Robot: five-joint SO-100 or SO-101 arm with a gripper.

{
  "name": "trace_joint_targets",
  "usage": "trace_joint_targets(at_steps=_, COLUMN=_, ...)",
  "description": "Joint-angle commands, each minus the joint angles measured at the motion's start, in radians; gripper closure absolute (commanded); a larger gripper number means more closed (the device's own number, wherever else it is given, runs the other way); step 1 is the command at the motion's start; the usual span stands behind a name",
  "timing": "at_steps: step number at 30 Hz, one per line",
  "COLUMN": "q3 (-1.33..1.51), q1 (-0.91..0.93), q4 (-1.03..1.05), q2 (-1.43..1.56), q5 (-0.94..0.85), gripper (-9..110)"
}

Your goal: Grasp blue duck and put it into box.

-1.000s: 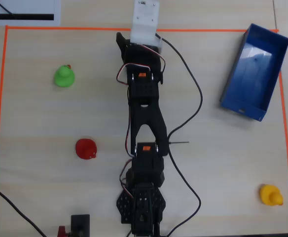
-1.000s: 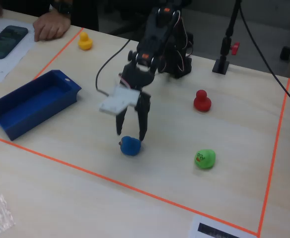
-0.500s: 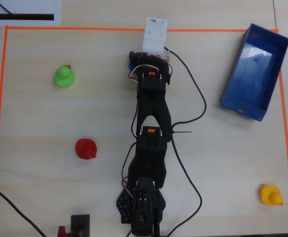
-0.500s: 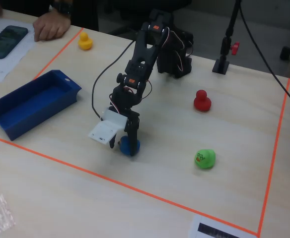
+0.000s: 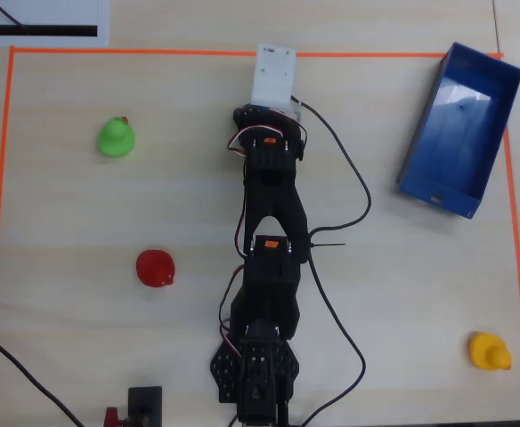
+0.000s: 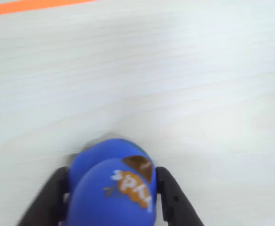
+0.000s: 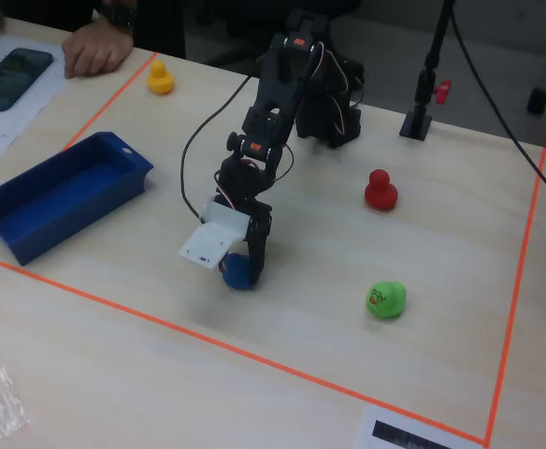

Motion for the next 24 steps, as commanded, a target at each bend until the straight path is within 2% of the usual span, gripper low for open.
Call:
trace_joint_targets(at_steps=1, q3=-0.015, q1=0.008, q4=-0.003, q2=0.064, q5=0.008, gripper=101)
trace_joint_targets(at_steps=6, q3=-0.091, q1=0.041, q4=0.061, q2=0.129, q5=0.104, gripper=101)
trace_joint_targets(at_steps=10, q3=-0.433, q1=0.143, q4=0.288, q2=0.140, q5=0.199, gripper=101)
trace_joint_targets(at_steps=14, q3=-0.873, q1=0.316, q4=0.460, q2=-0.055, q5=0.156, gripper=101)
trace_joint_targets(at_steps=17, q3=-1.092, q1=0.468, q4=0.497, q2=-0.184, q5=0.126, gripper=101)
trace_joint_targets(at_steps=20, q3=-1.269, q1=0.604, q4=0.554, q2=-0.319, q5=0.080, gripper=101)
trace_joint_targets(at_steps=24, q3=-1.368, q1=0.727, q4=0.522, q2=-0.449, q5=0.037, gripper=101)
